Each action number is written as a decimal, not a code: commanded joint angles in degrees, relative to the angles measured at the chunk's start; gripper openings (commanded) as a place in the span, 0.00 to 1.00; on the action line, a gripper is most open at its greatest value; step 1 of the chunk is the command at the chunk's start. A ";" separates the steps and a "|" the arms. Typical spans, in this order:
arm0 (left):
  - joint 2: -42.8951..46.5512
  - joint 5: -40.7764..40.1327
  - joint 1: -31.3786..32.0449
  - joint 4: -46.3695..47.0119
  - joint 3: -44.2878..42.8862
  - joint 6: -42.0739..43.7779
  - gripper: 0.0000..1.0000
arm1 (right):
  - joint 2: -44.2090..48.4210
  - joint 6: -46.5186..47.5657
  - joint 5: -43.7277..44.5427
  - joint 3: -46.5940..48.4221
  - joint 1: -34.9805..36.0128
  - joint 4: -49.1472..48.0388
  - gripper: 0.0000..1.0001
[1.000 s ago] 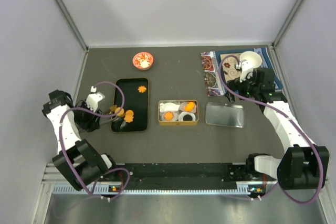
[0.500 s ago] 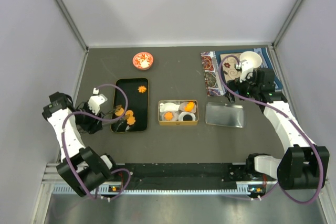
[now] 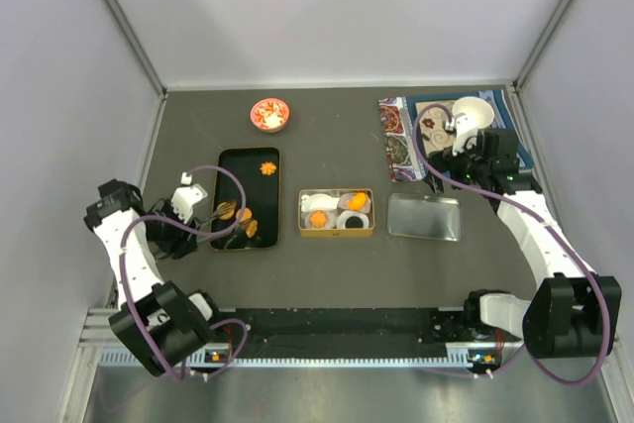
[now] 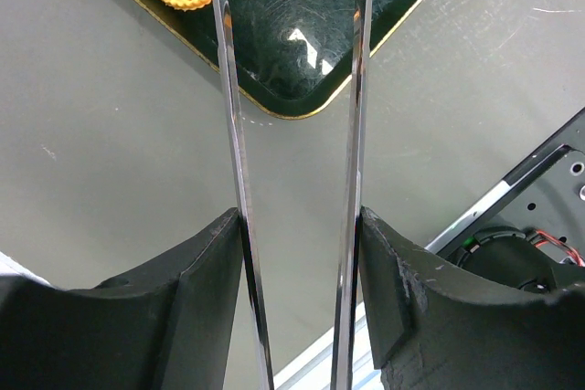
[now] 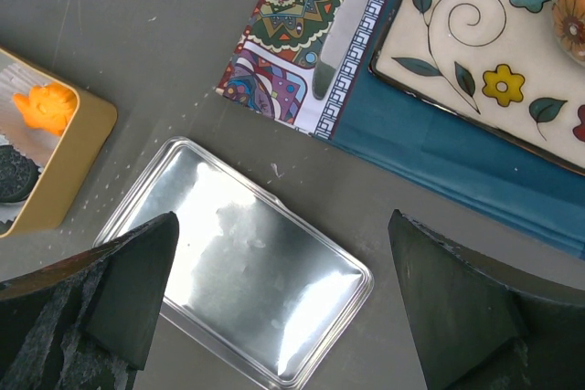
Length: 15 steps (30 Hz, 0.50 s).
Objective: Pack the cookies
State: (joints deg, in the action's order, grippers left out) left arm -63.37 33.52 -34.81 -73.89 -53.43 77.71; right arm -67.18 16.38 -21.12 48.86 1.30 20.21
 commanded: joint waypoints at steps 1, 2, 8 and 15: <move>1.76 1.81 0.09 -0.29 0.61 1.48 0.56 | 0.12 0.23 -0.94 2.99 -0.68 -0.61 0.99; 1.76 1.99 0.09 -0.38 0.43 1.30 0.56 | 0.03 0.32 -0.94 2.91 -0.60 -0.69 0.99; 0.19 5.68 0.53 -2.49 -1.24 0.25 0.56 | -0.23 0.40 -0.76 2.91 -0.60 -0.70 0.99; -0.96 7.79 1.32 -3.19 -1.06 -0.19 0.56 | -0.23 0.41 -0.50 2.91 -0.68 -0.69 0.99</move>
State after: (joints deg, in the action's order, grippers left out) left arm -64.03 36.97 -33.89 -75.24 -53.17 77.45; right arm -67.20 16.40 -21.10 48.86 1.30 20.21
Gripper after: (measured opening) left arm 0.564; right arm 0.989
